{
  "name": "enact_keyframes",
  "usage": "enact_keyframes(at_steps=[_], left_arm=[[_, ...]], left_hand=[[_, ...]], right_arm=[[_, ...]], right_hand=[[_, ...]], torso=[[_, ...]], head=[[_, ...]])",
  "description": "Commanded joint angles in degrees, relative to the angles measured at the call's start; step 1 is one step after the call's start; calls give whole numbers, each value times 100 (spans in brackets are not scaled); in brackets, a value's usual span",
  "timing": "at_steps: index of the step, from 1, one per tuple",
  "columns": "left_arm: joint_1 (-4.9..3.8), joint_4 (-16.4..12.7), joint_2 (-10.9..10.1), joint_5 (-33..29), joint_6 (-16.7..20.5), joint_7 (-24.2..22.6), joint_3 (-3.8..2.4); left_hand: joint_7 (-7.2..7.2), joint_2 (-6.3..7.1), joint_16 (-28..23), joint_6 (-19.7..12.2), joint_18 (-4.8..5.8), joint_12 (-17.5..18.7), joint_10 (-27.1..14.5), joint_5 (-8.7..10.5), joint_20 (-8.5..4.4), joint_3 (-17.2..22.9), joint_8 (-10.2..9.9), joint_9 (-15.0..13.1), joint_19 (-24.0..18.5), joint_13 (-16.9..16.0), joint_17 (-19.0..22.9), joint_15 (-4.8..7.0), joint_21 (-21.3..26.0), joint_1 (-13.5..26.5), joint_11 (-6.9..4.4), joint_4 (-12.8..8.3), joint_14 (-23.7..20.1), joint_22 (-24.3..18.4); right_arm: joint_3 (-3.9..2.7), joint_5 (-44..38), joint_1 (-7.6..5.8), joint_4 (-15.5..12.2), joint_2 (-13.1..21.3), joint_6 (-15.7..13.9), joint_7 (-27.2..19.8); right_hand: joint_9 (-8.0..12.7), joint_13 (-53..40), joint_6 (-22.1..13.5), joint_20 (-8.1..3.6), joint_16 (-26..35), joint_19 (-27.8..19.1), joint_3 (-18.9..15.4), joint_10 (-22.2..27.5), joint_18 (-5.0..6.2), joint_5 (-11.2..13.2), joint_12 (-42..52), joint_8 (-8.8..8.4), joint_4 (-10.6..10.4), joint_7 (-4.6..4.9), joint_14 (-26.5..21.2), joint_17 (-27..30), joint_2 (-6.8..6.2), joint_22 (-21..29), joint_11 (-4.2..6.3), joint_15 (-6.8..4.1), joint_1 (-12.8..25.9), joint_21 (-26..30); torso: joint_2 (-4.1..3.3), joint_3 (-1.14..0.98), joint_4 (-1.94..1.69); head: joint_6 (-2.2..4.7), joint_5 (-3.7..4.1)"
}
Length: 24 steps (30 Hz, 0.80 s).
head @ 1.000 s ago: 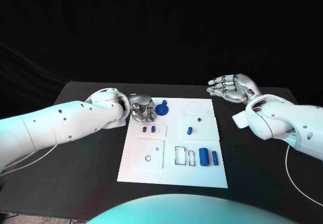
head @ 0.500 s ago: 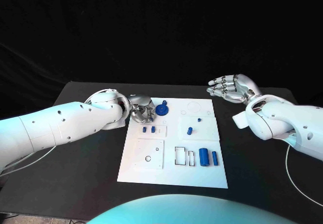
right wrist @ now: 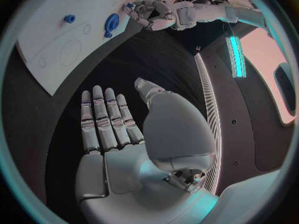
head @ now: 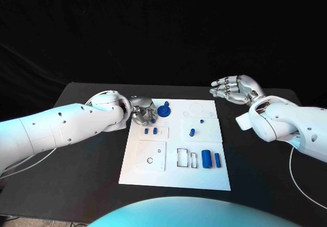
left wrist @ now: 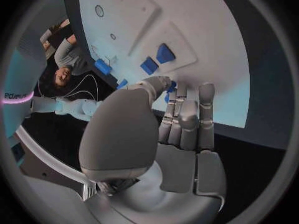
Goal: Assemble the parts on the task board
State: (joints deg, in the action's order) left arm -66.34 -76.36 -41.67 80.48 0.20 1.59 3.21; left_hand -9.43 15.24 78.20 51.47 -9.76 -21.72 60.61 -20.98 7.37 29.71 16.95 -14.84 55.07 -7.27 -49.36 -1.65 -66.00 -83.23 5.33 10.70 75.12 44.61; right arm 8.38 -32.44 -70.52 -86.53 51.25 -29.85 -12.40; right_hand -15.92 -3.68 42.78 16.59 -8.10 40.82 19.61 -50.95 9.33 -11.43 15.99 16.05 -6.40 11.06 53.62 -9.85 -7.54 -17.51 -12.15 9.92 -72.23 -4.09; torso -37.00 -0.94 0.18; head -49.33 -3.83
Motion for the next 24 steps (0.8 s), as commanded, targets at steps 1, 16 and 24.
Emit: enact_keyframes(at_steps=[1, 16, 24], left_arm=[[1, -5, -3, -8, 39, 45, -4], [1, 59, -95, -50, 172, 145, -21], [-10, -6, -389, -1210, 1077, -286, -71]], left_hand=[[-2, 7, -12, -40, -8, 25, -25, 4, 8, -11, -42, 9, -41, -10, -2, -5, 24, 50, 33, 39, -45, -16], [35, 73, -83, -362, -51, 84, -286, 1, 34, -152, -245, 104, -219, -59, 295, -37, 235, 120, 67, 148, -251, -291], [-35, -126, -960, -340, -80, -356, -1080, 0, 192, -1341, -117, 154, -501, -185, 2165, -175, 979, 159, 208, 598, -1460, -834]], right_arm=[[-1, -54, 3, -6, 3, 64, -24], [-1, -572, 4, 55, 7, 405, 187], [-1, -1950, 4, 217, -13, 989, 326]], right_hand=[[9, 3, 45, -2, 30, 25, 3, -13, 56, -27, -21, -40, 22, 464, -8, 11, 18, 12, -13, 43, 19, -2], [54, 1, 198, -5, -12, -33, 116, 22, 60, 265, -99, -41, 325, 400, 74, 61, 2, 98, 16, 24, -236, -21], [160, 5, 769, -317, -586, 1031, 958, -698, 129, 386, -57, -89, 817, 149, 1039, -164, -56, -76, 316, -359, -443, -655]], torso=[[0, 0, -3], [10, 6, -6], [18, 4, -20]], head=[[3, 2], [17, 2], [70, 16]])
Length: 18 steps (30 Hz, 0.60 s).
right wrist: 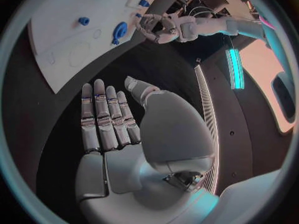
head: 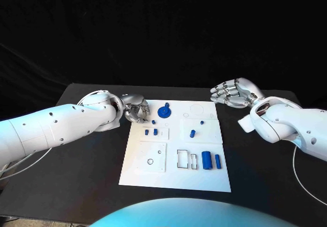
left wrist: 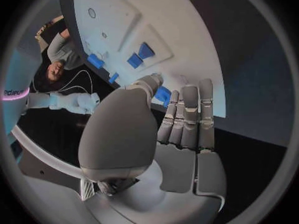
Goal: Assemble the parts on the task board
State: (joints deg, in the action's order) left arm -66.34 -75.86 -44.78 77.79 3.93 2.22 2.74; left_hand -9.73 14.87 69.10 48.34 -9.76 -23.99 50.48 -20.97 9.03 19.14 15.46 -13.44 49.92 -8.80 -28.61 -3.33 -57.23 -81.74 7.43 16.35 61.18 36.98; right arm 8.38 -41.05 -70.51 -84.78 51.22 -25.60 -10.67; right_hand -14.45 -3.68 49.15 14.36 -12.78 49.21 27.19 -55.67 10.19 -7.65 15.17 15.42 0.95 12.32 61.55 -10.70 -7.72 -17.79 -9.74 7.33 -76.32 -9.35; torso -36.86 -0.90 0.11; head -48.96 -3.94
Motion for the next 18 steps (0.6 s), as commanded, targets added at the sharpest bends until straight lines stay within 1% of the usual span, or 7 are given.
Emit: enact_keyframes(at_steps=[1, 2, 4, 5, 10, 14, 18], left_arm=[[-12, -68, -108, -1126, 779, -407, -31], [-14, -89, -158, -1463, 895, -512, -41], [-18, -134, -253, -2175, 1059, -761, -55], [-20, -166, -310, -2610, 1133, -927, -61], [-23, -343, -511, -4363, 1325, -1582, -72], [-22, -450, -636, -6072, 1040, -2191, -75], [-20, -531, -736, -6936, 862, -2564, -76]], left_hand=[[-3, -140, -78, -33, -82, -193, -109, -2, 26, -433, 41, 26, 20, -42, 128, -11, 161, -15, -3, 32, -86, -111], [-33, -281, -149, -25, -83, -344, -214, -9, 30, -782, 68, 57, 64, -51, 227, -19, 297, -76, -4, 44, -107, -209], [-65, -340, -191, 10, -82, -420, -179, -19, 26, -831, 91, 65, 78, -58, 266, -9, 344, -101, -9, 43, -124, -242], [-95, -399, -238, 77, -82, -524, -95, -27, 20, -802, 127, 72, 97, -74, 307, -6, 397, -165, -5, 41, -133, -281], [-65, -480, -309, 257, -82, -716, 107, -46, -20, -492, 232, 88, 166, -81, 374, 37, 455, -399, -42, 29, -113, -332], [-20, -512, -425, 304, -78, -749, 217, -19, -24, -372, 267, 110, 110, -47, 436, 52, 569, -222, -86, 38, -189, -395], [30, -460, -585, 371, -75, -691, 454, -19, -30, -309, 298, 120, 34, 15, 506, 79, 734, -100, -136, 34, -328, -486]], right_arm=[[-1, -1273, 3, 59, -14, 626, 188], [-2, -1518, 2, 76, -19, 708, 242], [-2, -2017, 2, 93, -27, 873, 372], [-2, -2345, 2, 95, -33, 984, 464], [-2, -3419, -1, 98, -81, 1279, 804], [-2, -4128, -1, 77, -136, 1310, 1026], [-2, -4571, -1, 55, -202, 1325, 1209]], right_hand=[[17, 8, 157, -114, -132, 220, 244, -261, 38, 9, 11, -32, 102, 13, 280, -97, -49, -60, 86, -115, -31, -155], [20, 3, 245, -181, -212, 332, 323, -401, 36, 14, 7, -26, 166, -19, 438, -164, -69, -116, 125, -178, -41, -259], [31, 2, 342, -267, -308, 468, 385, -561, 26, 13, -39, -40, 240, -55, 621, -268, -83, -222, 164, -257, -22, -425], [1, -38, 556, -384, -506, 692, 330, -873, 35, -6, 17, 28, 330, -145, 952, -419, -78, -396, 277, -386, -31, -689], [-54, -73, 772, -585, -843, 891, 163, -1221, 17, -31, -72, 48, 442, -274, 1378, -763, -72, -812, 427, -563, 44, -1220], [-25, -31, 717, -723, -1348, 1083, 85, -1170, 14, -102, -373, -121, 495, -262, 1845, -1181, -143, -1242, 442, -646, 169, -1763], [-21, -17, 704, -830, -2134, 1382, 114, -1140, 17, -98, -608, -246, 460, -265, 2340, -1695, -215, -1578, 429, -684, 343, -2222]], torso=[[7, 1, -14], [11, 4, -14], [17, 9, -15], [14, 9, -7], [7, 6, 0], [-4, 7, -13], [-3, 3, -10]], head=[[34, 33], [46, 55], [59, 87], [75, 107], [107, 207], [130, 263], [155, 271]])
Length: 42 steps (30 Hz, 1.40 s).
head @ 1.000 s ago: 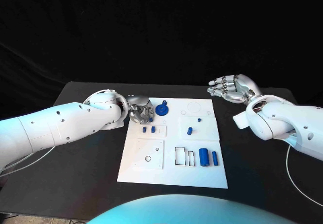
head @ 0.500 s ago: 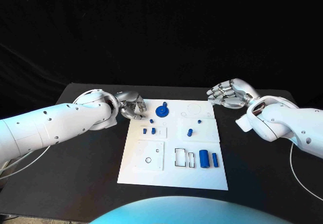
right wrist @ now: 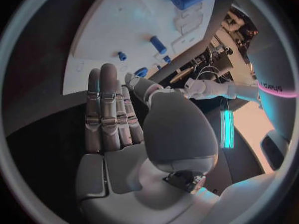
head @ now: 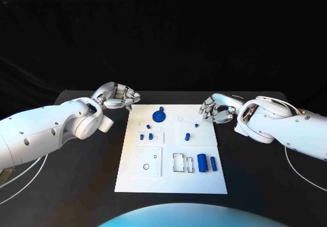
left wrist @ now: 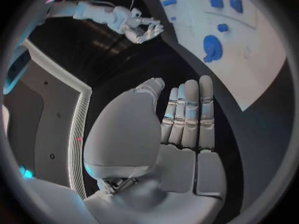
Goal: Assemble the parts on the task board
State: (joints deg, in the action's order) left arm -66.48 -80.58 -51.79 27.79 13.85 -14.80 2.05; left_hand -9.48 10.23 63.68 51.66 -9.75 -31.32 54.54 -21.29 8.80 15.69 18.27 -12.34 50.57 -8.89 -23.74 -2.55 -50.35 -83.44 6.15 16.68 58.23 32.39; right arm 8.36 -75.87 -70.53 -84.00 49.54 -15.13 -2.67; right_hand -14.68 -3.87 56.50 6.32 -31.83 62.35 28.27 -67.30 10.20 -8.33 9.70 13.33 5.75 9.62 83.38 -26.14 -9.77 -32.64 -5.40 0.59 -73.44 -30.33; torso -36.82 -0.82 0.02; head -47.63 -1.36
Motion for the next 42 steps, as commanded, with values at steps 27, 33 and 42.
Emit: enact_keyframes(at_steps=[27, 33, 42], left_arm=[[-4, -466, -123, -2489, -185, -1065, -7], [-5, -477, -123, -2459, -191, -1056, -7], [-6, -477, -126, -2448, -172, -1039, -8]], left_hand=[[-56, 108, -130, 65, -71, 441, 38, 14, -1, 209, -9, 26, 37, 216, 63, -38, 182, -45, 55, -53, -38, -115], [-60, 104, -132, 72, -71, 459, 27, 9, 0, 230, -4, 24, 41, 225, 65, -42, 185, -78, 60, -64, -43, -117], [-68, 107, -132, 67, -71, 478, 15, 8, 1, 248, -4, 25, 46, 233, 65, -46, 187, -108, 67, -74, -44, -117]], right_arm=[[28, -1761, 190, -48, -405, 384, 961], [29, -1769, 234, -29, -464, 406, 966], [30, -1798, 300, 41, -568, 422, 988]], right_hand=[[-212, -25, 91, -30, -4154, 727, 411, -140, -162, -90, -432, -224, -158, -29, 260, -3476, -136, -1966, 1, 21, 198, -2038], [-233, -27, 133, -37, -4195, 735, 433, -163, -170, -96, -430, -204, -158, -37, 255, -3501, -122, -2028, 11, 11, 187, -2094], [-283, -36, 215, -39, -4266, 753, 501, -177, -185, -26, -436, -156, -144, -51, 235, -3518, -58, -2161, 25, -8, 137, -2216]], torso=[[-18, -9, 15], [-15, -12, 9], [-12, -17, 1]], head=[[-23, -23], [-45, -24], [-62, -29]])
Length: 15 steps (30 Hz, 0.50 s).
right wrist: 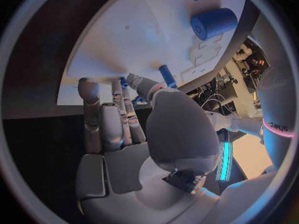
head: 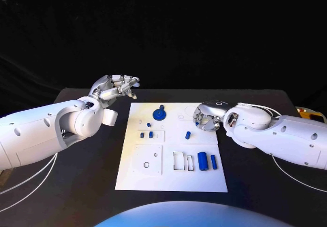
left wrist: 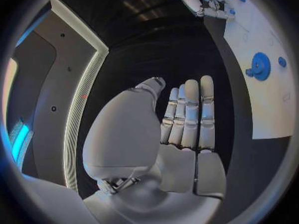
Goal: Assemble the parts on the task board
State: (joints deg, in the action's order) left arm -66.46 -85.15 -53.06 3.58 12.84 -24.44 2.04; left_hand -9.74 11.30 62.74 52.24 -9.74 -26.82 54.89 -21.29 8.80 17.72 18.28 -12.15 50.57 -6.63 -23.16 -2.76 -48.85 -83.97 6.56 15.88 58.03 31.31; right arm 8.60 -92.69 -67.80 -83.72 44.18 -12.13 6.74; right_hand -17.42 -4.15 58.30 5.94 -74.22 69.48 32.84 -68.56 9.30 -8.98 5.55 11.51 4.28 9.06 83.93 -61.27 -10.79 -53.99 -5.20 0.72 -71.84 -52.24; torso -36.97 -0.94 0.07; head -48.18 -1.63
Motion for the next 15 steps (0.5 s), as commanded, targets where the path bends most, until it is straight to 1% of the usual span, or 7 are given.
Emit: enact_keyframes(at_steps=[1, 6, 10, 15], left_arm=[[-7, -21, 1, -26, -69, -72, -7], [-8, -25, -1, -24, -60, -60, -7], [-8, -31, -1, -24, -57, -48, -7], [-8, -44, -8, -22, -58, -21, -7]], left_hand=[[-43, 0, -38, 9, -71, 28, -20, 8, 0, 44, -5, 5, 45, 7, 7, -25, 37, -55, 26, 5, -23, -8], [-50, 2, -37, 1, -71, 40, -29, 8, 1, 54, -8, 7, 48, 12, 6, -27, 37, -72, 31, 0, -23, -7], [-54, 2, -36, -4, -71, 47, -34, 8, 2, 61, -9, 7, 50, 16, 6, -29, 37, -83, 35, -3, -23, -7], [-62, 6, -37, -14, -70, 58, -46, 9, 3, 68, -13, 9, 51, 20, 7, -33, 37, -93, 41, -5, -24, -7]], right_arm=[[7, -120, 33, 23, -43, 121, 51], [8, -163, 62, 68, -95, 130, 80], [13, -294, 83, 99, -140, 188, 160], [25, -585, 127, 97, -174, 376, 316]], right_hand=[[-24, -12, 42, -3, -54, 46, 80, -60, -102, 130, -21, 32, 16, 1, 174, -11, 68, -83, 6, -23, -46, -76], [-38, -17, 60, -3, -67, 53, 104, -79, -107, 160, -15, 43, 17, -5, 169, -4, 92, -126, 15, -26, -54, -115], [-50, -24, 80, -3, -76, 74, 115, -101, -117, 172, -5, 56, 20, -14, 165, 3, 101, -184, 23, -32, -55, -173], [-83, -47, 125, -12, -95, 70, 120, -167, -117, 199, 24, 87, 43, -42, 153, 25, 80, -239, 51, -54, -58, -217]], torso=[[3, -5, -3], [5, -2, -1], [6, 1, -1], [8, 2, -3]], head=[[-15, -2], [-22, -9], [-32, 3], [-47, 25]])
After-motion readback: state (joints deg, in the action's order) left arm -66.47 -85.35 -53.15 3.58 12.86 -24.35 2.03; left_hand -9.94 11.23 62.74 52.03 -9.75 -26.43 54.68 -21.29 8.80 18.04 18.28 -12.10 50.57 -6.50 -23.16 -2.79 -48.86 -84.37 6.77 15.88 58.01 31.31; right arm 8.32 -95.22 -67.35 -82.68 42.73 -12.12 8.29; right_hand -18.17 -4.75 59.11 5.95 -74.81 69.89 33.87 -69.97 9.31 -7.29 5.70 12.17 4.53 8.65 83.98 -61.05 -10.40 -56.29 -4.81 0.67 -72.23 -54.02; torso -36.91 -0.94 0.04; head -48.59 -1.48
